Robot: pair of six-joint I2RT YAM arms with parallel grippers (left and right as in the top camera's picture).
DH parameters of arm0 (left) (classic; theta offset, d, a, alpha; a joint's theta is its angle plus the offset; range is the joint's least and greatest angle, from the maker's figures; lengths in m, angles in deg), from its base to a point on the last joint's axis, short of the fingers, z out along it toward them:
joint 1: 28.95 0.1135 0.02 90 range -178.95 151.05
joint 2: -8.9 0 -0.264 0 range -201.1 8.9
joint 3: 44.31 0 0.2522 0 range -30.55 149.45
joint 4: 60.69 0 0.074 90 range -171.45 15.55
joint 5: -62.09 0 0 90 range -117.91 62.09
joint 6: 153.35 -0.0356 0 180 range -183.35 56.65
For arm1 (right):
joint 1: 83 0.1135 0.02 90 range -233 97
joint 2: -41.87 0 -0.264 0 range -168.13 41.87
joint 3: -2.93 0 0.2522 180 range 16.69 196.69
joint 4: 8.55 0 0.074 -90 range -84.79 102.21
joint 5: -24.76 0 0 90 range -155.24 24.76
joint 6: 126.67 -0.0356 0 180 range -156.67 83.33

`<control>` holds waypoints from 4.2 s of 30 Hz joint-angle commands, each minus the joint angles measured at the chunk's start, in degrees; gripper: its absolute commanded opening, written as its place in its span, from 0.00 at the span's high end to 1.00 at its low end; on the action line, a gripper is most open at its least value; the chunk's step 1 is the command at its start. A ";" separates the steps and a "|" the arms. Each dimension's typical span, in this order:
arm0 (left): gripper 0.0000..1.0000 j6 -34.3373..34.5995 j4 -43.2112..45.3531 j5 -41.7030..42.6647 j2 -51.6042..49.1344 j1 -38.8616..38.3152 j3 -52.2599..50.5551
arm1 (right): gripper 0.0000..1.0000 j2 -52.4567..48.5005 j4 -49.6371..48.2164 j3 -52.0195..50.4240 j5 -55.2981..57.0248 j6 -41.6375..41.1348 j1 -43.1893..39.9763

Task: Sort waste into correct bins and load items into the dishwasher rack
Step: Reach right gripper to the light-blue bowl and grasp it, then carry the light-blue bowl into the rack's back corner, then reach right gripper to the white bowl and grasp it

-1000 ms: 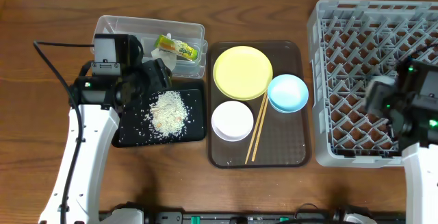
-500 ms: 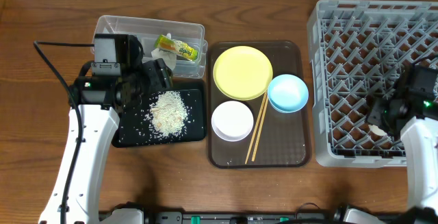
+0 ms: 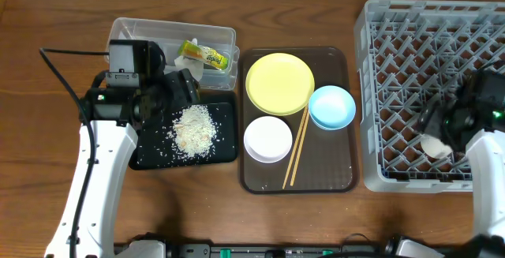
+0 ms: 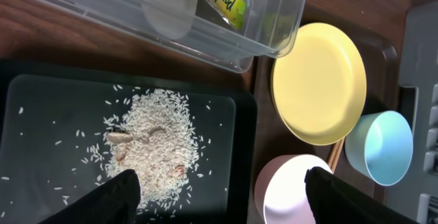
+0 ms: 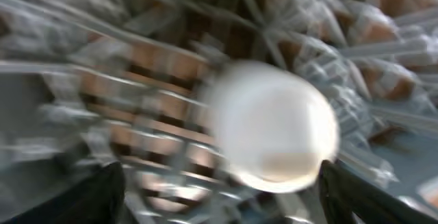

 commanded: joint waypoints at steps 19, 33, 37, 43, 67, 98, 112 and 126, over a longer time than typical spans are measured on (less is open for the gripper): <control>0.20 -0.39 -5.95 -12.09 -0.70 0.20 -0.35 | 0.32 -12.28 -8.92 3.50 0.81 -0.09 31.19; 0.20 -0.39 -5.95 -12.09 -0.70 0.20 -0.35 | 0.69 -24.35 -10.69 3.50 2.47 -8.31 32.57; 0.20 -0.39 -5.95 -12.07 -0.72 0.20 -0.35 | 0.98 -23.17 -10.69 3.61 2.51 -8.44 32.54; 0.20 -0.37 -5.95 -12.07 -0.70 0.20 -0.35 | 0.99 -16.00 -10.71 4.46 7.43 -8.39 31.69; 0.19 -0.17 -5.01 -12.07 -0.72 0.20 -0.35 | 0.99 -14.05 -68.02 5.84 44.48 46.31 24.20; 0.20 -0.20 -4.83 -12.07 -0.72 0.20 -0.35 | 0.99 -28.61 -56.70 5.84 47.08 21.70 30.49; 0.16 3.85 -8.37 -19.56 -0.98 0.22 -0.35 | 0.37 -6.49 -20.72 5.84 -4.63 2.14 36.70; 0.16 9.75 -11.13 -25.73 -3.26 0.26 -0.46 | 0.40 -18.01 -11.98 2.01 -15.52 -4.37 49.51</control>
